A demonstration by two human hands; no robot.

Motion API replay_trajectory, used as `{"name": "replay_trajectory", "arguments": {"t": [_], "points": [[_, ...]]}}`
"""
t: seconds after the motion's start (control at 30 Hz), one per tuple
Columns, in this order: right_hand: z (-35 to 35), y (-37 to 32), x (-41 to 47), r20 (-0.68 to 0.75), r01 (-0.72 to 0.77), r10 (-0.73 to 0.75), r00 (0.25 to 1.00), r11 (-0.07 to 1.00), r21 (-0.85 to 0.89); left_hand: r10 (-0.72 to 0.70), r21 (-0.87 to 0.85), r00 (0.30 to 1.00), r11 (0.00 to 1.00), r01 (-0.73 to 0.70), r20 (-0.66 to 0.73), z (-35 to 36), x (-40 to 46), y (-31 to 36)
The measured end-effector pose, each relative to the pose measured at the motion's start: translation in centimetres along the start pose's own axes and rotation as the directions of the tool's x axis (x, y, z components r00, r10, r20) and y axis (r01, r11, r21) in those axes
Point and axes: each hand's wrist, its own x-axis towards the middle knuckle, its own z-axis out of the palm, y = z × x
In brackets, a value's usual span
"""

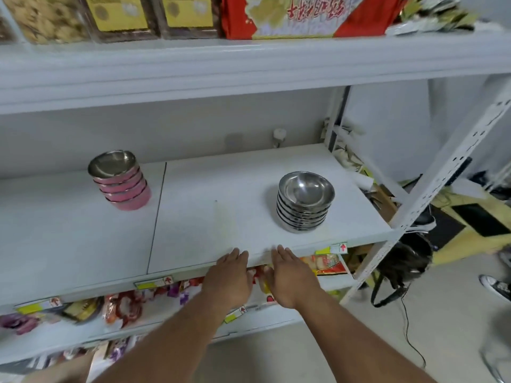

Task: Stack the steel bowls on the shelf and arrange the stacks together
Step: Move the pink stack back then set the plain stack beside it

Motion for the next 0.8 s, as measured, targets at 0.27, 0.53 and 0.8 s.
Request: {"name": "replay_trajectory", "arguments": {"t": [0.27, 0.53, 0.8], "points": [[-1.4, 2.6, -0.2, -0.013, -0.106, 0.107, 0.994, 0.991, 0.079, 0.043, -0.051, 0.999, 0.998, -0.043, 0.001, -0.4, 2.8, 1.4], [-4.0, 6.3, -0.3, -0.009, -0.251, 0.256, 0.967, 0.955, 0.155, 0.093, -0.238, 0.995, 0.966, -0.098, -0.032, -0.1, 5.8, 2.6], [-7.3, 9.8, 2.9, -0.028, -0.348, 0.485, 0.874, 0.666, 0.66, -0.089, -0.777, 0.989, 0.628, -0.038, -0.121, -0.9, 9.7, 5.1]]}}
